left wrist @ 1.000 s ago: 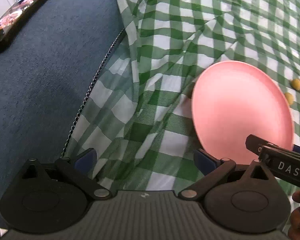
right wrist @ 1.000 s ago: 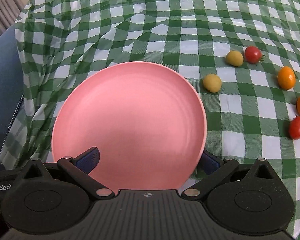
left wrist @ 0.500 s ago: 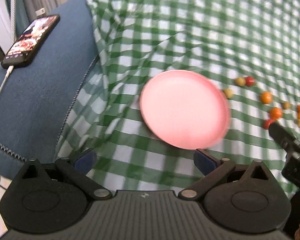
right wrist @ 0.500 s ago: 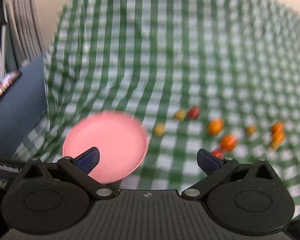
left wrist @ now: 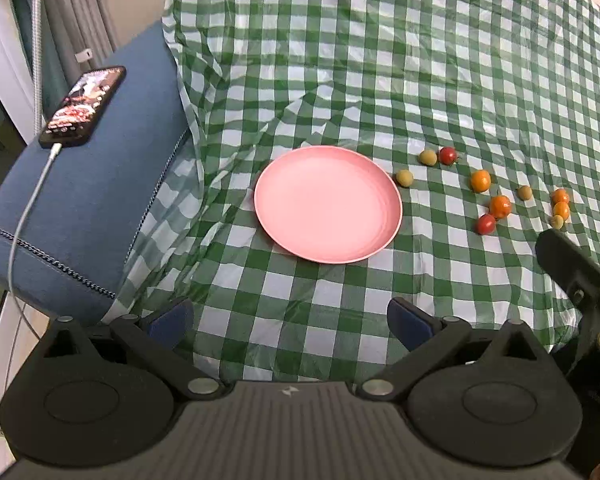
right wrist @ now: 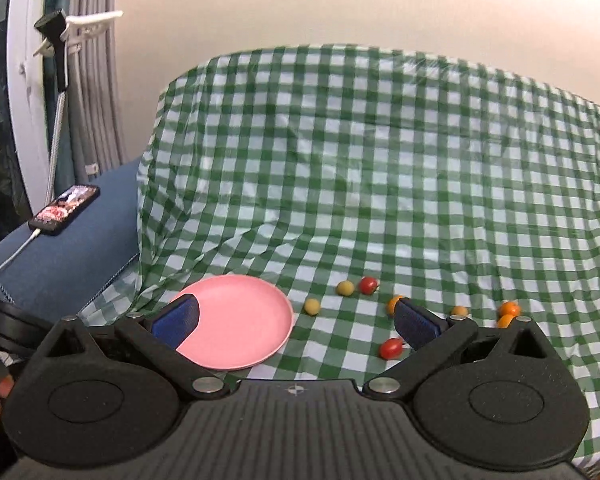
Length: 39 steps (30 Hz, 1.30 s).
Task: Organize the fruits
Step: 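Grasp a red cherry tomato with the left tool while the right tool grasps an orange cherry tomato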
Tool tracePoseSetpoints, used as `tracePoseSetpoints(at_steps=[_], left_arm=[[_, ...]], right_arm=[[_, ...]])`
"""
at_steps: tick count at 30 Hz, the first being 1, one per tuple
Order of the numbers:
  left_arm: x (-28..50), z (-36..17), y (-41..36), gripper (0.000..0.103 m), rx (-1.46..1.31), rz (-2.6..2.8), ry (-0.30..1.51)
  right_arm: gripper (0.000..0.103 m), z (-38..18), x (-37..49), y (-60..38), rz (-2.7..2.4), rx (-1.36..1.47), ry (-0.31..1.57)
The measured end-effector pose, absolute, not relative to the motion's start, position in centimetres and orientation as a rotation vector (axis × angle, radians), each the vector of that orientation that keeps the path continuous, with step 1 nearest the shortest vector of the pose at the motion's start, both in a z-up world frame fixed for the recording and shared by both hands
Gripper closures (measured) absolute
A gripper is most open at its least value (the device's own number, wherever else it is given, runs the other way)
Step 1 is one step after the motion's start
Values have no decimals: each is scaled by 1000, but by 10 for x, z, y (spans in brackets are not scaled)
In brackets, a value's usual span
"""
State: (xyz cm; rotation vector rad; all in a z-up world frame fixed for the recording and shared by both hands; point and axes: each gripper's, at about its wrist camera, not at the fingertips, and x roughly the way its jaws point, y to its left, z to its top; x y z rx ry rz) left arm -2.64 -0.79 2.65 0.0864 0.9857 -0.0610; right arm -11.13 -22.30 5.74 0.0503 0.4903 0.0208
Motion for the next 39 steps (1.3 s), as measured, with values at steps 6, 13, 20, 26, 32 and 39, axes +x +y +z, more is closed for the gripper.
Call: tracePoseSetpoints(at_steps=[6,13,20,26,32,39], left_arm=[[-35,32,-25,0,124,-99,973],[-32,28,-57,0,181,-147,981],[-9,17,-96,0,194,-220,1043],[27,1,-142,0,159,-293,1077],[75,-27,-196,0,154,-334,1060],[129,-95,-255,0,273,-357,1166]], right_arm=[[0,57,-126,-233,-9,52,468],[0,51,-129,-260,-41,101,457],[0,37,-123,-302,-112,102,444],[1,6,-92,-356,-283,135,560],[1,-30,-48,-422,-394,243,659],[1,-91,36,-479,-463,310,795]])
